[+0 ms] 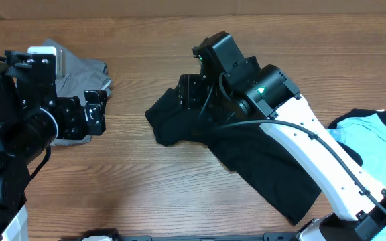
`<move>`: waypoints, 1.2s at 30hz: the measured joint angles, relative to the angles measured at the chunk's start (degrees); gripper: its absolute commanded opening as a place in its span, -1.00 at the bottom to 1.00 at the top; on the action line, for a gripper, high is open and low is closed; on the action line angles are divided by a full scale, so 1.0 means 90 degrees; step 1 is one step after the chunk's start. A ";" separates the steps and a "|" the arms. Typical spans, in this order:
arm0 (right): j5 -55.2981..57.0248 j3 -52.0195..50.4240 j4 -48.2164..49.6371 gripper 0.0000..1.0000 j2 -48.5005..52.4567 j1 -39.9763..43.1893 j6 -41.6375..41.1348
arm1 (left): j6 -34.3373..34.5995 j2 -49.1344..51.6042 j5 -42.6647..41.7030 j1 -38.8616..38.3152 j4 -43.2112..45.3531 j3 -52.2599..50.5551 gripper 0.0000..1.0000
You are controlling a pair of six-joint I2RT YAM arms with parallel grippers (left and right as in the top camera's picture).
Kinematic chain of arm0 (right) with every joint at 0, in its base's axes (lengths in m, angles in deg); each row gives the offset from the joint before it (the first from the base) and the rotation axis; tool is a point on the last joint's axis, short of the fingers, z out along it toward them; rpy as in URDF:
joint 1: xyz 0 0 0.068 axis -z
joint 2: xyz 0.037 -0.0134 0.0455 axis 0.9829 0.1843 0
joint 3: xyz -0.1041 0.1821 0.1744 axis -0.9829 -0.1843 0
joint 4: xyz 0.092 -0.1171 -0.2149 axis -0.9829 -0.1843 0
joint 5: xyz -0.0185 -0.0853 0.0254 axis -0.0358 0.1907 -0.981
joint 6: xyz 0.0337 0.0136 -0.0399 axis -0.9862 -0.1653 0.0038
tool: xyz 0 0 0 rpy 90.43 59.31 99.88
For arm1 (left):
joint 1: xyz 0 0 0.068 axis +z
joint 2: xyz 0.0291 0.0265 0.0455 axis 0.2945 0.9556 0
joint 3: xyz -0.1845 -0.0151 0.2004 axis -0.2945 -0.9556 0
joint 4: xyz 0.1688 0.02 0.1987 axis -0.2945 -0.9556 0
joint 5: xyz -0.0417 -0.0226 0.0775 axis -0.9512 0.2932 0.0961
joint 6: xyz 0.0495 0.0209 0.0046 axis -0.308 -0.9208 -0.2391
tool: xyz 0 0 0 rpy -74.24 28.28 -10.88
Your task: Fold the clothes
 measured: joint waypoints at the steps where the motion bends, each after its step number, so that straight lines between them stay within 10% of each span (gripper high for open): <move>1: 0.0248 0.0000 -0.0170 0.26 0.0000 0.0165 -0.0002 | 0.0000 0.0015 -0.0002 0.0000 -0.0012 0.0002 1.00; 8: 0.0816 0.0000 -0.0624 0.04 -0.0007 0.1902 0.0022 | -0.0063 0.0726 -0.0614 -0.0107 -0.0087 0.0000 0.67; 16: 0.0495 0.0000 -0.0850 -0.42 -0.0168 0.3240 0.0680 | -0.0695 0.3031 -0.1030 -0.1613 0.0962 -0.0151 -0.88; 27: 0.0403 0.0049 -0.1588 -0.83 -0.1712 0.3371 0.1035 | -0.0872 0.5583 -0.1035 -0.2895 0.4413 -0.0206 -0.91; 30: 0.0406 0.0053 -0.1960 -0.80 -0.1715 0.3371 0.1035 | -0.0872 0.6188 -0.1032 -0.3079 0.5115 -0.0206 -0.61; 36: 0.0408 0.0053 -0.2297 -0.78 -0.1681 0.3371 0.1049 | -0.0911 0.7351 -0.1030 -0.3203 0.5464 -0.0214 -0.92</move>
